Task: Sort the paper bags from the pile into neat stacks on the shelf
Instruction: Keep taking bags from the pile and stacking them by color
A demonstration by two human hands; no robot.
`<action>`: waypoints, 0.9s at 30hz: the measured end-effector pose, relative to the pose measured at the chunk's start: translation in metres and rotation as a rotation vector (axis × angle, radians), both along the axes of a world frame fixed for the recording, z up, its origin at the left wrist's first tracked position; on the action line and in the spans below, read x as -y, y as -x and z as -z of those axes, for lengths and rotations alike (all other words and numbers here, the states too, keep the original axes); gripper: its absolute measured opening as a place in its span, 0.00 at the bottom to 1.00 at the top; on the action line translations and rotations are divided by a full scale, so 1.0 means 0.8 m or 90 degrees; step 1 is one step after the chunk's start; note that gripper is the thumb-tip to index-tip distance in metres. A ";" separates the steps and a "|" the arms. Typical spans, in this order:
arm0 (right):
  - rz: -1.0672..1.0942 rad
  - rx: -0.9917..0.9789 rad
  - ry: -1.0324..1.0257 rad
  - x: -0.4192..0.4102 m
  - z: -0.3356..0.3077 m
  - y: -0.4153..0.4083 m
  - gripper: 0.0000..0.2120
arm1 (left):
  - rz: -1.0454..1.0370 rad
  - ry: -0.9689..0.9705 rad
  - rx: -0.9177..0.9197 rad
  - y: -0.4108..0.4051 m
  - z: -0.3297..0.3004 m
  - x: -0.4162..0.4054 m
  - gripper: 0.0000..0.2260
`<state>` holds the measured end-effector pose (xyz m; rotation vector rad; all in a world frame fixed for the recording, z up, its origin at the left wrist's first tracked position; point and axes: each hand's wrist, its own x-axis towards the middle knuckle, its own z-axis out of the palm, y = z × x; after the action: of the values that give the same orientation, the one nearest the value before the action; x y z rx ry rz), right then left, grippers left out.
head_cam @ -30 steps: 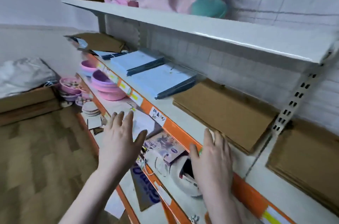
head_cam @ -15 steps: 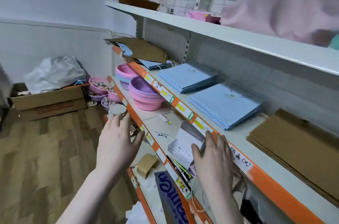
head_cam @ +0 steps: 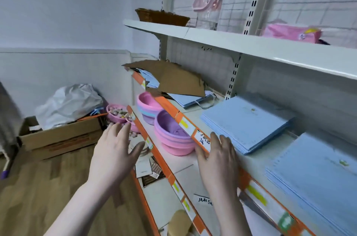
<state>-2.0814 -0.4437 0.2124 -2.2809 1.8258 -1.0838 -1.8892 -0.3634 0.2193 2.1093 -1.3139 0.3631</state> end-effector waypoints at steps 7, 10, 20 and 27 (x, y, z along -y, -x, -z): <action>-0.011 -0.011 -0.038 0.109 -0.012 -0.097 0.25 | 0.018 0.005 -0.018 -0.112 -0.007 0.115 0.26; 0.020 -0.004 -0.025 0.152 -0.001 -0.138 0.24 | 0.049 0.003 -0.024 -0.152 -0.004 0.171 0.25; 0.191 -0.005 -0.002 0.293 0.009 -0.276 0.22 | 0.250 -0.018 -0.029 -0.300 0.001 0.382 0.24; 0.307 -0.061 -0.165 0.350 0.005 -0.332 0.28 | 0.374 -0.049 0.031 -0.348 -0.021 0.526 0.27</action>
<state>-1.8162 -0.7235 0.2082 -1.8256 2.4668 -0.7176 -1.6106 -0.7843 0.2364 1.6725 -1.9147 0.1128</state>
